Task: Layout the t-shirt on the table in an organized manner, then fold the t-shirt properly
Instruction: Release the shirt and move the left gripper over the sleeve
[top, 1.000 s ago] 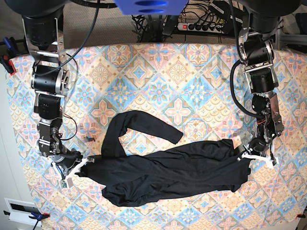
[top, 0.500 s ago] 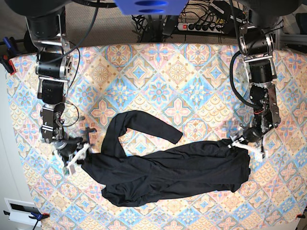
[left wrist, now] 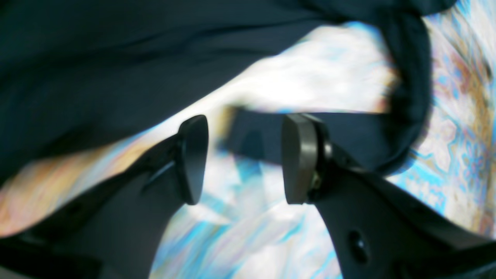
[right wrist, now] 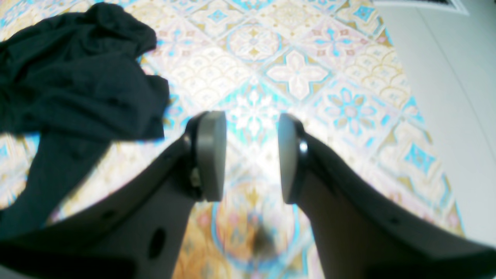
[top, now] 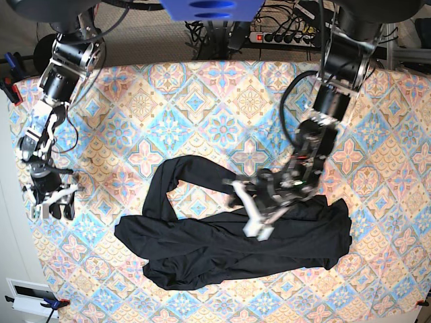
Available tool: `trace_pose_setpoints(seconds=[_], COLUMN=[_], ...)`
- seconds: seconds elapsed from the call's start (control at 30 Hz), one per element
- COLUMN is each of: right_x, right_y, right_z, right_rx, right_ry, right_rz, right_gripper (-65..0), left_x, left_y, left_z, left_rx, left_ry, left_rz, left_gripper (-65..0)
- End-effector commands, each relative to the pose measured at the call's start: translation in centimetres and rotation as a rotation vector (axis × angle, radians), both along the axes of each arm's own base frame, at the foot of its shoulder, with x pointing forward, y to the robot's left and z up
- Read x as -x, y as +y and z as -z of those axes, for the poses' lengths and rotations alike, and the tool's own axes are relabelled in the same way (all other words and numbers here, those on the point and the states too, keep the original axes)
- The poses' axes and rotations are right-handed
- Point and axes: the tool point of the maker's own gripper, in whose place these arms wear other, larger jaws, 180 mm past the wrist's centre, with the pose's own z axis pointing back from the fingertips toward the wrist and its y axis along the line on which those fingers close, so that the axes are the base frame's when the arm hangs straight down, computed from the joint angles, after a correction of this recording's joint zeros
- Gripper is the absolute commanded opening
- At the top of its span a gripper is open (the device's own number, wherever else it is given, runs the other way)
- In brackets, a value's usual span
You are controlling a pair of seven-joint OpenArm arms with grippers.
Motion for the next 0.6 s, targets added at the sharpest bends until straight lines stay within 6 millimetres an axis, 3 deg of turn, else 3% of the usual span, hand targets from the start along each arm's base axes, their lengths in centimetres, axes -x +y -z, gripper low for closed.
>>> trace_pose_setpoints(seconds=[0.0,0.07,0.2,0.33,0.57], right_x=[-0.3,0.2,1.0,1.4,1.4], right_y=[-0.5,-0.5,-0.5,-0.5,-0.4], right_z=[-1.8,-1.7,-1.1,-0.7,-0.4], right_rx=[0.020,0.033,0.042,0.045,0.040], right_ry=[-0.047,-0.045,-0.028,-0.020,-0.013], right_rz=[-0.001,-0.004,-0.005,-0.005,-0.007], right_gripper=[-44.0,-44.0,-44.0,-44.0,-44.1], left_x=[-1.5,-1.6,-1.6,-1.3,0.0], left_y=[-1.5,-4.7,-6.1,-5.2,0.2], left_z=[-2.4,-3.4,-3.6,-3.5,-1.4], left_rx=[-0.034,-0.125,-0.270,-0.382,-0.617], left_ry=[-0.093,-0.152,-0.151,-0.159,-0.139], left_rz=[0.044,0.143,0.199,0.278,0.412], left_gripper=[-35.0,-35.0,-35.0,-34.8,-34.7])
